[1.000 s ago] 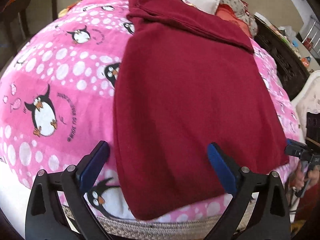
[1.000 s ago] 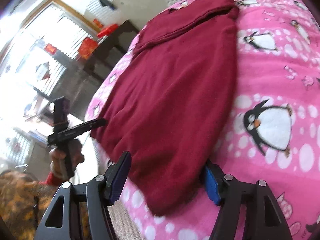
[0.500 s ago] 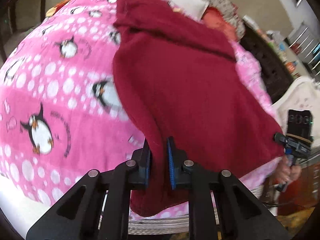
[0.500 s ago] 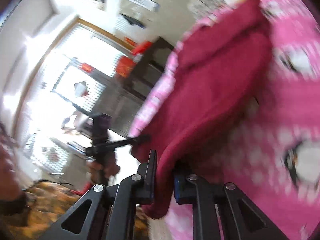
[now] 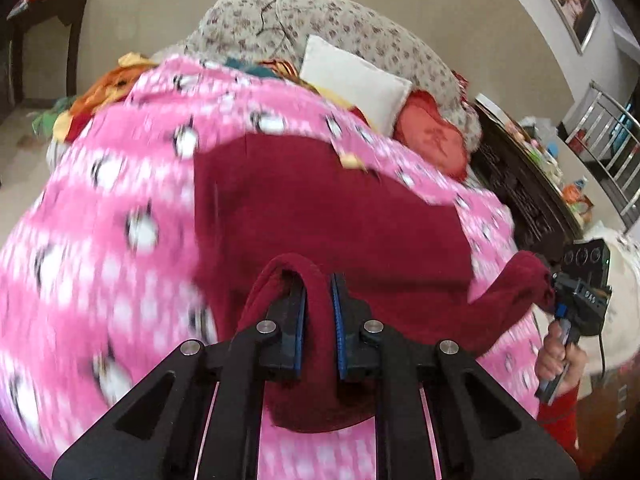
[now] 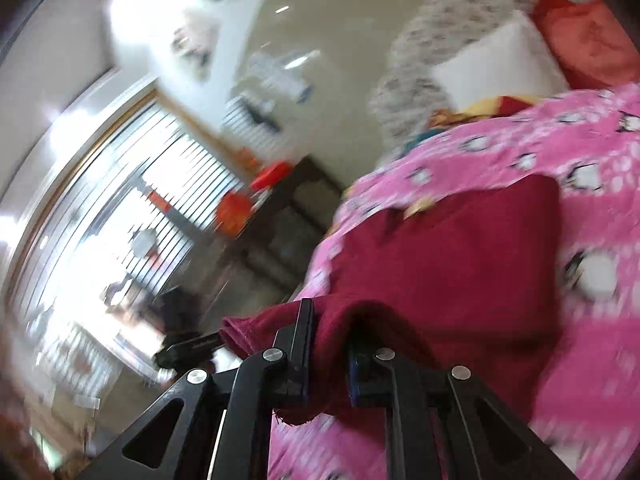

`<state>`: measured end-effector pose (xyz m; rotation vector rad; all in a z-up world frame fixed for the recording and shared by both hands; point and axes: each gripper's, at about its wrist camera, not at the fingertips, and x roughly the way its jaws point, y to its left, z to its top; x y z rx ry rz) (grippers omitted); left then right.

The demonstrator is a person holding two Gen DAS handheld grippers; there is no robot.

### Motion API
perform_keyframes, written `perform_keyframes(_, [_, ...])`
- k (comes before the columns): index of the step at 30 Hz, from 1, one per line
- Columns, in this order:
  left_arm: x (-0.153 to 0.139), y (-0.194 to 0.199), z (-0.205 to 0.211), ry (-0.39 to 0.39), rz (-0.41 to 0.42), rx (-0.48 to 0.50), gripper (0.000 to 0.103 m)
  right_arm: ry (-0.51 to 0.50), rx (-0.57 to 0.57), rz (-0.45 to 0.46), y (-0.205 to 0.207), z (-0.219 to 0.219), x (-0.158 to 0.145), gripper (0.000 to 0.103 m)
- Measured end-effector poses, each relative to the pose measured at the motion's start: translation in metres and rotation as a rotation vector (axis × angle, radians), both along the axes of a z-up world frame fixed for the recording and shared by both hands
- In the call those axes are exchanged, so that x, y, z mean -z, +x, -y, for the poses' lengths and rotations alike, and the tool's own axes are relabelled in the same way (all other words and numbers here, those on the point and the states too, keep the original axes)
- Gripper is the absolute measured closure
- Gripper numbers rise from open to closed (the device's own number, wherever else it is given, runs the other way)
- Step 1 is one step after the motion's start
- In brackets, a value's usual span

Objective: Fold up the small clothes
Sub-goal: 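Lift the held hem end over toward the collar and open both grippers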

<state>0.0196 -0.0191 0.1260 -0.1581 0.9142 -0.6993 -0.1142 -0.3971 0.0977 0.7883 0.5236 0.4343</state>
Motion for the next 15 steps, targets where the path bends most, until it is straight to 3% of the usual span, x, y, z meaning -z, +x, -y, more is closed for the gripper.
perform_keyframes(4, [0.008,0.059,0.026,0.043,0.005,-0.072,0.093,0.045,0.122,-0.083,0.061,0.034,0.028,0.09])
perform_keyframes(6, [0.021,0.087,0.032,0.048,-0.032,-0.094,0.093,0.025,0.159,-0.138,0.081,0.046,0.037,0.088])
perform_keyframes(7, [0.026,0.095,0.032,0.042,-0.047,-0.108,0.093,0.018,0.155,-0.148,0.086,0.048,0.037,0.081])
perform_keyframes(8, [0.028,0.1,0.033,0.037,-0.048,-0.116,0.093,0.016,0.138,-0.138,0.09,0.05,0.035,0.069])
perform_keyframes(10, [0.027,0.104,0.035,0.034,-0.041,-0.103,0.092,-0.016,0.141,-0.083,0.087,0.053,0.017,0.057])
perform_keyframes(13, [0.018,0.103,0.032,0.022,-0.068,-0.09,0.09,-0.087,0.188,-0.039,0.073,0.056,-0.013,0.054])
perform_keyframes(15, [0.012,0.102,0.03,0.031,-0.067,-0.083,0.077,-0.116,0.214,-0.004,0.061,0.054,-0.028,0.053])
